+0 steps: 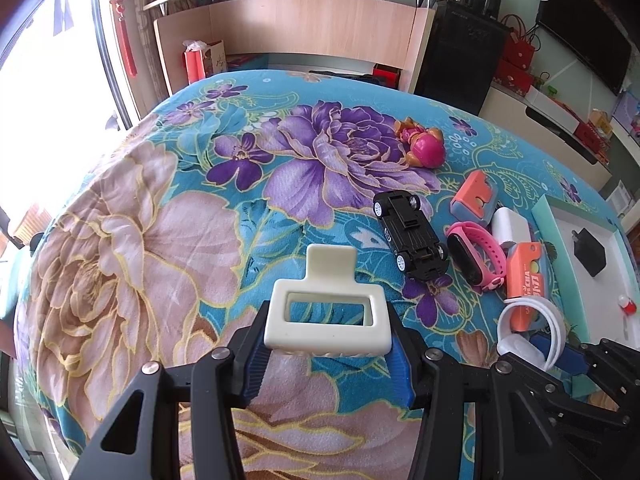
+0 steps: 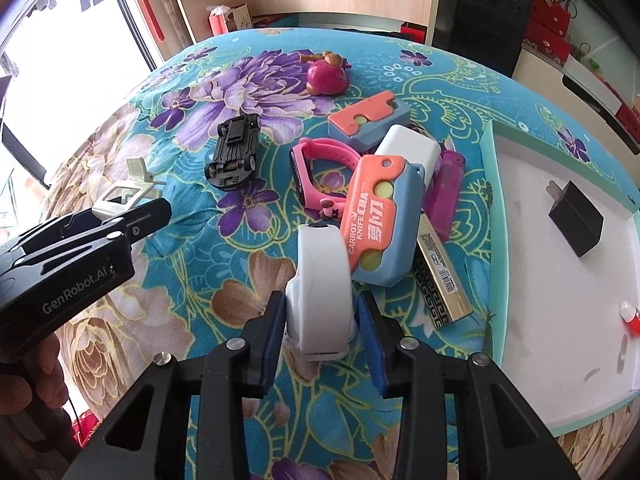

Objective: Organize rigid objects
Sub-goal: 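Grasp the white tape roll with the right tool, then carry the tape roll into the tray with the right tool while the left tool carries the hair clip there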

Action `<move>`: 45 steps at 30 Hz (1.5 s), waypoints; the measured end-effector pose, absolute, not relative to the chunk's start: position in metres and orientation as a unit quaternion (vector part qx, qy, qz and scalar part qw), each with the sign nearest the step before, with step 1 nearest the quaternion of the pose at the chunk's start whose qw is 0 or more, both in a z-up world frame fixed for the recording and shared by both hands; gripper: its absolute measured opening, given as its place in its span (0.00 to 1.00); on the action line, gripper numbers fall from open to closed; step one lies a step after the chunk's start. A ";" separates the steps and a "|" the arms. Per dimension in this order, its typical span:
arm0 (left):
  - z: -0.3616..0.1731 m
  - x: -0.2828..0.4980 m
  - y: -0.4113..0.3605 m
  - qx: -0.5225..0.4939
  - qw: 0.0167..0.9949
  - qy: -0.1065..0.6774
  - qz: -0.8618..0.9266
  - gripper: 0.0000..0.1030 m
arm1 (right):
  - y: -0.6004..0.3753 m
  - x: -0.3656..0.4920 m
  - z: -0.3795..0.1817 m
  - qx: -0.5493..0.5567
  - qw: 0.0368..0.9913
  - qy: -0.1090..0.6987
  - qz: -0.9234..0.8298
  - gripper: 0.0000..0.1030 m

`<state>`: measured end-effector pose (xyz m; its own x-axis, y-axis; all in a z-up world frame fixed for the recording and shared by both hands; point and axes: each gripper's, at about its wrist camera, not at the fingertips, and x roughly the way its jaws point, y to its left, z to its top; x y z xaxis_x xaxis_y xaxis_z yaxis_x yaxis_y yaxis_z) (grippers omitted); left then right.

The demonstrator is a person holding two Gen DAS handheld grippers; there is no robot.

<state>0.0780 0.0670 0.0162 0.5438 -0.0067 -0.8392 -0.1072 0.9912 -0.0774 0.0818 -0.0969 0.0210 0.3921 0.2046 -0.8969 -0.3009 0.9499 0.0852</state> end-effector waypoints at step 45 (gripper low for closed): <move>0.028 0.075 0.055 -0.049 0.885 0.462 0.009 0.52 | -0.103 0.083 0.048 -0.009 0.864 0.473 0.171 0.18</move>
<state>0.0746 0.0555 0.0277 0.5722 -0.0281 -0.8197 -0.0616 0.9951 -0.0771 0.0826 -0.1029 0.0475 0.4943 0.2867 -0.8206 -0.3039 0.9415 0.1459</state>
